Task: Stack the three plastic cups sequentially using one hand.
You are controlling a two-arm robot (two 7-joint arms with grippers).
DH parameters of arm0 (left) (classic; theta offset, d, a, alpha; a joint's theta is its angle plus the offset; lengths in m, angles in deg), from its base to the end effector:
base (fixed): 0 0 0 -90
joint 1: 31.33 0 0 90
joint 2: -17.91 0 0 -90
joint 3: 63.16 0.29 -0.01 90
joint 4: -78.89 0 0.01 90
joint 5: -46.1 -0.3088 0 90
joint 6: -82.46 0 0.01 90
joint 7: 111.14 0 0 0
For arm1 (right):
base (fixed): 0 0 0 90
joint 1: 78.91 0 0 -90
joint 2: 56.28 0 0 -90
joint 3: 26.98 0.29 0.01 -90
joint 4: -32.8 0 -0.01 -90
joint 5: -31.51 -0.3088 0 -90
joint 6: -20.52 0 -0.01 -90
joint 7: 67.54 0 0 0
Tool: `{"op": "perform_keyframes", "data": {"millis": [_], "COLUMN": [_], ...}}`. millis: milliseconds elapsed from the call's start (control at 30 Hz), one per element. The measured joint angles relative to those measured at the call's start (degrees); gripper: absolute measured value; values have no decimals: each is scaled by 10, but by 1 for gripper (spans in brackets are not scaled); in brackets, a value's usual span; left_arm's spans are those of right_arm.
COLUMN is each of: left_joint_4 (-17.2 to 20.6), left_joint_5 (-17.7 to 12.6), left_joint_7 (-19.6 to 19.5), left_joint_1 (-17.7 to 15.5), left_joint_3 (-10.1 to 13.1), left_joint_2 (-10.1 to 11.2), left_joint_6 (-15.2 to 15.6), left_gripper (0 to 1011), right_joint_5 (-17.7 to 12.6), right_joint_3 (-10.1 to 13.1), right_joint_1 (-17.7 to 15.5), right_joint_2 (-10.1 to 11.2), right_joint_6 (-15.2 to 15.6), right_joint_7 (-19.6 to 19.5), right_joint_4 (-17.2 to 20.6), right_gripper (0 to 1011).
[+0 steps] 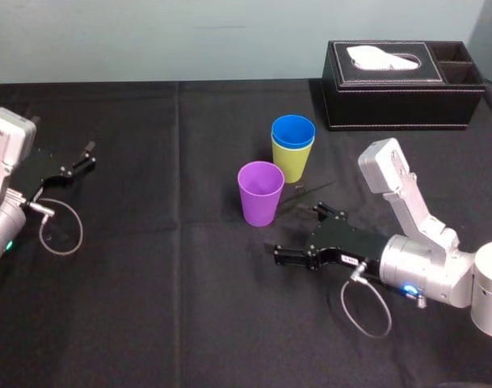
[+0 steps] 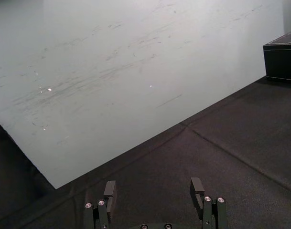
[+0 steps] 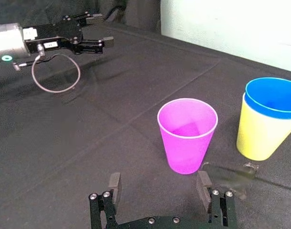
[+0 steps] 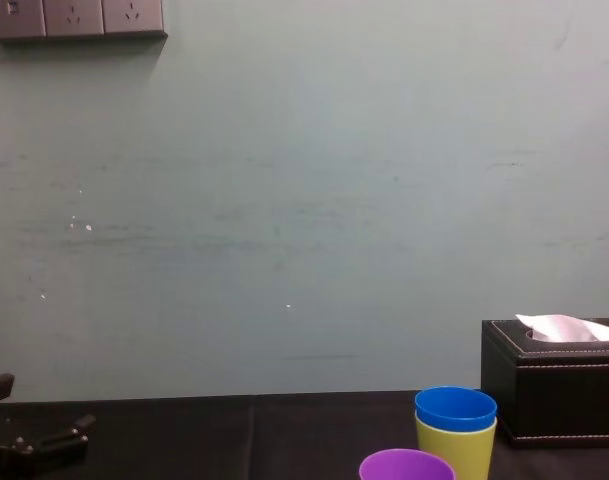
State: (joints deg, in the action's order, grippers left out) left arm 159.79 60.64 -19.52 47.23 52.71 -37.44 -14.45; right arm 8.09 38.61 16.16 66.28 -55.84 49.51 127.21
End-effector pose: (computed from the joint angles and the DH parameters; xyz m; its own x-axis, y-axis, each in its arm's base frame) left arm 0.3581 0.0827 -0.3022 0.2923 0.8802 0.3740 -0.9552 0.2874 0.0702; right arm 0.3248 -0.0343 -0.2799 0.7570 -0.6534 -0.0108 0.6120 0.7146 -0.3388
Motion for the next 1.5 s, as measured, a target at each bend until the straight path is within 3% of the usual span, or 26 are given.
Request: {"op": "perform_keyframes", "data": {"millis": [733, 1500], "left_joint_4": [0, 0], "left_joint_5": [0, 0], "left_joint_7": [0, 0], "left_joint_1": [0, 0], "left_joint_3": [0, 0], "left_joint_2": [0, 0], "left_joint_6": [0, 0], "left_gripper": [1010, 1010], "right_joint_5": [13, 45], "right_joint_3": [-22, -12], "right_joint_1": [40, 51], "right_joint_2": [-38, -77], "right_joint_6": [-32, -49], "right_joint_7": [-8, -37], "right_joint_4": [-60, -92], "right_gripper": [1000, 1000]}}
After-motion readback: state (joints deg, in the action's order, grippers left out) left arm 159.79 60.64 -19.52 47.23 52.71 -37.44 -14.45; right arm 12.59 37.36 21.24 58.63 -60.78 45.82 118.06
